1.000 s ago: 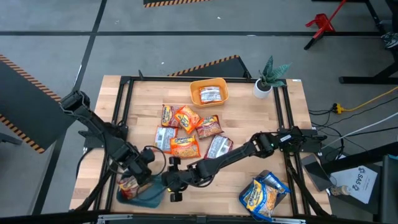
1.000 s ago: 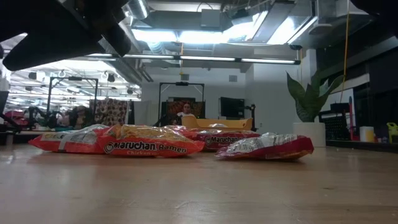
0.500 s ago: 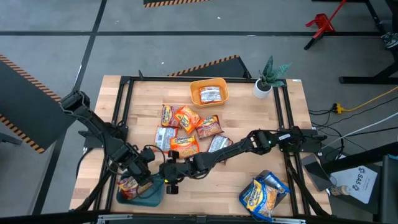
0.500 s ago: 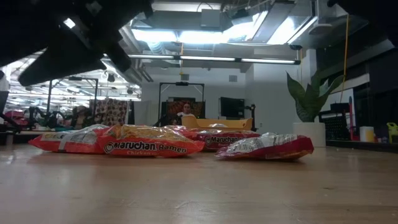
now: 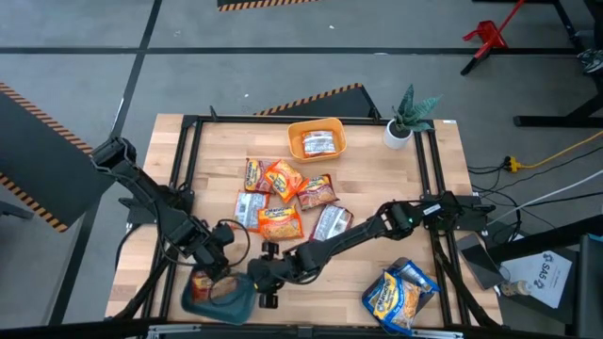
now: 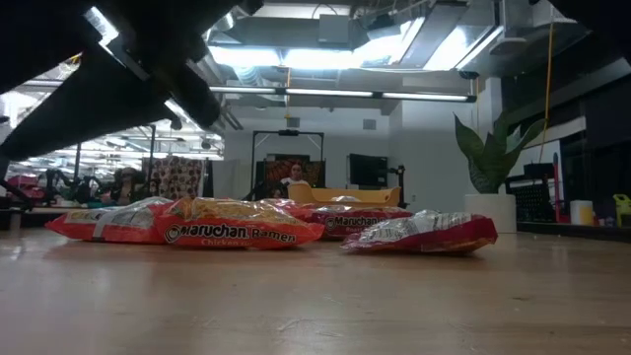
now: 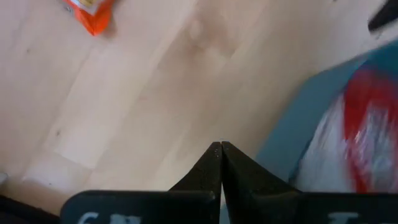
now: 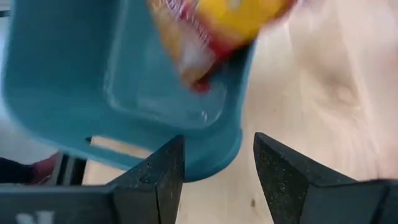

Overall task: Sort Maruchan noodles
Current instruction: Put the red noodles into the blue bin

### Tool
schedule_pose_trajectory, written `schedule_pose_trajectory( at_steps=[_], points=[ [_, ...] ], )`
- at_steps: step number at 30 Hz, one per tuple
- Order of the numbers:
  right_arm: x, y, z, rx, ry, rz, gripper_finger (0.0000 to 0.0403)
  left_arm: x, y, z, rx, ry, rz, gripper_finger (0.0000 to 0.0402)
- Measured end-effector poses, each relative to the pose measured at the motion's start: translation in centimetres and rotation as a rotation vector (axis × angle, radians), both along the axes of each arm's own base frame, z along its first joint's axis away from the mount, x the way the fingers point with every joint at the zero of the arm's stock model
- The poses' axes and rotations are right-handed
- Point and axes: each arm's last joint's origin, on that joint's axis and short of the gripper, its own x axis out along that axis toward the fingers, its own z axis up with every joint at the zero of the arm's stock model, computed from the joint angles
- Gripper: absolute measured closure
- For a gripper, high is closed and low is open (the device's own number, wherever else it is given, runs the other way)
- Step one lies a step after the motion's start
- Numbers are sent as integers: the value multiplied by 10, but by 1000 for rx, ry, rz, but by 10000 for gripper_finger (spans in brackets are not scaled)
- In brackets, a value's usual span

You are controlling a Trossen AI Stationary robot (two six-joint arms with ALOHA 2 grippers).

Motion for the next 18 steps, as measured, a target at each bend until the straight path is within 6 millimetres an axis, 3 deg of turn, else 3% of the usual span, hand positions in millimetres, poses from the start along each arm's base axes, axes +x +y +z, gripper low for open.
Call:
schedule_pose_trajectory(
  at_steps=[6, 15, 18],
  points=[
    [2, -3, 3, 8, 4, -15, 227, 2, -4, 11, -1, -27, -10, 401],
    [7, -1, 30, -46, -108, 47, 227, -3, 4, 10, 113, -4, -45, 401],
    [7, 0, 30, -94, -123, 116, 227, 0, 2, 23, 80, -42, -45, 401]
  ],
)
